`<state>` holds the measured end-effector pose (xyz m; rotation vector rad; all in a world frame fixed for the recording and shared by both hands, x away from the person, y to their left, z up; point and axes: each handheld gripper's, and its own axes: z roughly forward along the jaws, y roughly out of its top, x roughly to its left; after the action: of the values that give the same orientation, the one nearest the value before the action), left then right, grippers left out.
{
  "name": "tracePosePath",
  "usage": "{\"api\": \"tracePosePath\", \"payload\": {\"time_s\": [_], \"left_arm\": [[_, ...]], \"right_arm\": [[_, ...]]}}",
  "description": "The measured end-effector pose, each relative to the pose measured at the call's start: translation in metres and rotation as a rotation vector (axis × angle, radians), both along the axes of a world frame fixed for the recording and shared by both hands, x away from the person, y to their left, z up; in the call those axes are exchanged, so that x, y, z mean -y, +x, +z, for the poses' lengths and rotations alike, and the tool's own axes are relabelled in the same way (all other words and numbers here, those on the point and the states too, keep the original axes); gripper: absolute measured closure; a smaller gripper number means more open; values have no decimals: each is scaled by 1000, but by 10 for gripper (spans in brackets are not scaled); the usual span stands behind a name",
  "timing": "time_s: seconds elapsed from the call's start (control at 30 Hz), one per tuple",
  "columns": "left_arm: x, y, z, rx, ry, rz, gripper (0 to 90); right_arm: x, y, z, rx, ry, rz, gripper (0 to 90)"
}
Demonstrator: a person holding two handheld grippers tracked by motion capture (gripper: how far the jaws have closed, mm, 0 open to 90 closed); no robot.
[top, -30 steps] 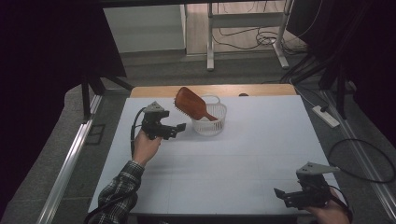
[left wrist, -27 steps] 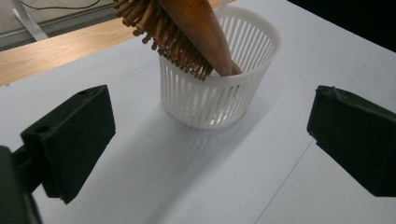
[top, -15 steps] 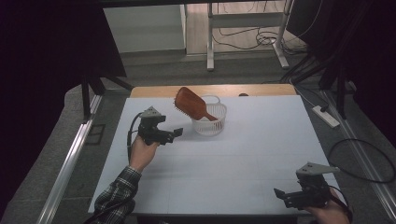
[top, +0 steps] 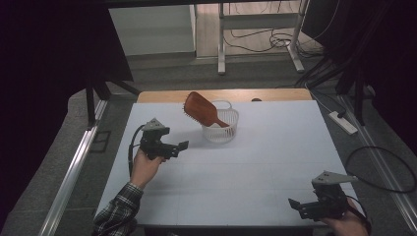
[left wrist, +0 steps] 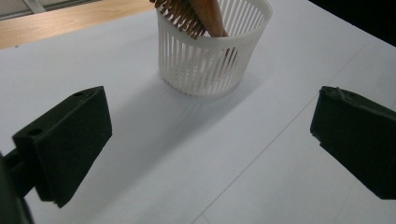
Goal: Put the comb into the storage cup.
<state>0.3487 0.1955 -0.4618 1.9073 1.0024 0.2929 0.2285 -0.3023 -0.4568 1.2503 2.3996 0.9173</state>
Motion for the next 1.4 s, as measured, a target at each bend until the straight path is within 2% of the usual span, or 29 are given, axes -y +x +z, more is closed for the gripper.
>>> {"api": "tracePosePath", "payload": {"time_s": [0.17, 0.63, 0.87, 1.4], "left_arm": [[-3, -7, -1, -5, 2, 7, 0], [-9, -28, 1, 20, 35, 24, 0], [-13, -37, 2, 6, 25, 22, 0], [-18, -59, -1, 8, 42, 20, 0]], "right_arm": [[0, 0, 0, -1, -1, 1, 0], [0, 0, 0, 1, -2, 3, 0], [-1, 0, 0, 2, -4, 3, 0], [-1, -1, 0, 3, -8, 1, 0]]}}
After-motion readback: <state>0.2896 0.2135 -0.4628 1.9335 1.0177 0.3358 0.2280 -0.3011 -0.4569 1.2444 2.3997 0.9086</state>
